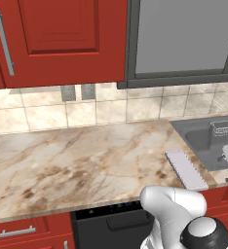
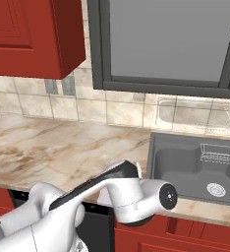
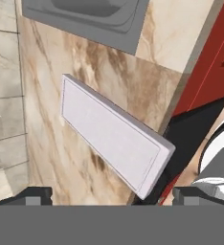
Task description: The ice cube tray has been filled with water. Take the tray and place it in the freezer to make ice. Close the freezer door after placing the tray.
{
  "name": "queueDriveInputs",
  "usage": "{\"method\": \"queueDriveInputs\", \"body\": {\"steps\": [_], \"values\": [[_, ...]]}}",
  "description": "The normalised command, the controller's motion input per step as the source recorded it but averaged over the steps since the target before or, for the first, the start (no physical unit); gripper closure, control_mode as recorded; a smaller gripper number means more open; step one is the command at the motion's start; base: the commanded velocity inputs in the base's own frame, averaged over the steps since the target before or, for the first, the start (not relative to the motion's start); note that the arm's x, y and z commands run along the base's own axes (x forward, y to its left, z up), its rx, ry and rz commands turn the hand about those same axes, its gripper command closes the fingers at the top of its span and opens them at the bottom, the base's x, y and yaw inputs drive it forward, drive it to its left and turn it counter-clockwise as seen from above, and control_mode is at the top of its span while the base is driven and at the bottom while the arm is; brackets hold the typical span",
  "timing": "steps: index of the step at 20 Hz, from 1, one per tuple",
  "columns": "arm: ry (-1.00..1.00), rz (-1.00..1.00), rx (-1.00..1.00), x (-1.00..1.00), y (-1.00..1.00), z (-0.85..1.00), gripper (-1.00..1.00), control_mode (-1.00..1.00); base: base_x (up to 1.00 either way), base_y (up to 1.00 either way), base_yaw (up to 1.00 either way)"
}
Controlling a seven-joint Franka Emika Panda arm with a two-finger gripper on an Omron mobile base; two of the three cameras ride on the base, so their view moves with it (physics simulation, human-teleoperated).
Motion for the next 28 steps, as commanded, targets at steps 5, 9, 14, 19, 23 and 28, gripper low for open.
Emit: {"method": "queueDriveInputs", "body": {"steps": [5, 9, 14, 19, 23, 28], "values": [[-0.07, 0.05, 0.09, -0.09, -0.01, -0.16, -1.00, -1.00, 0.00, 0.00, 0.00], [-0.01, 0.00, 0.03, 0.00, 0.01, -0.21, -1.00, -1.00, 0.00, 0.00, 0.00], [-0.04, 0.00, 0.03, 0.00, 0.10, -0.28, -1.00, -1.00, 0.00, 0.00, 0.00], [-0.04, 0.00, 0.02, 0.00, 0.04, -0.28, -1.00, -1.00, 0.00, 0.00, 0.00], [-0.04, 0.00, 0.00, 0.00, 0.00, -0.24, -1.00, -1.00, 0.00, 0.00, 0.00], [-0.06, 0.00, 0.00, 0.00, 0.02, -0.21, -1.00, -1.00, 0.00, 0.00, 0.00]]}}
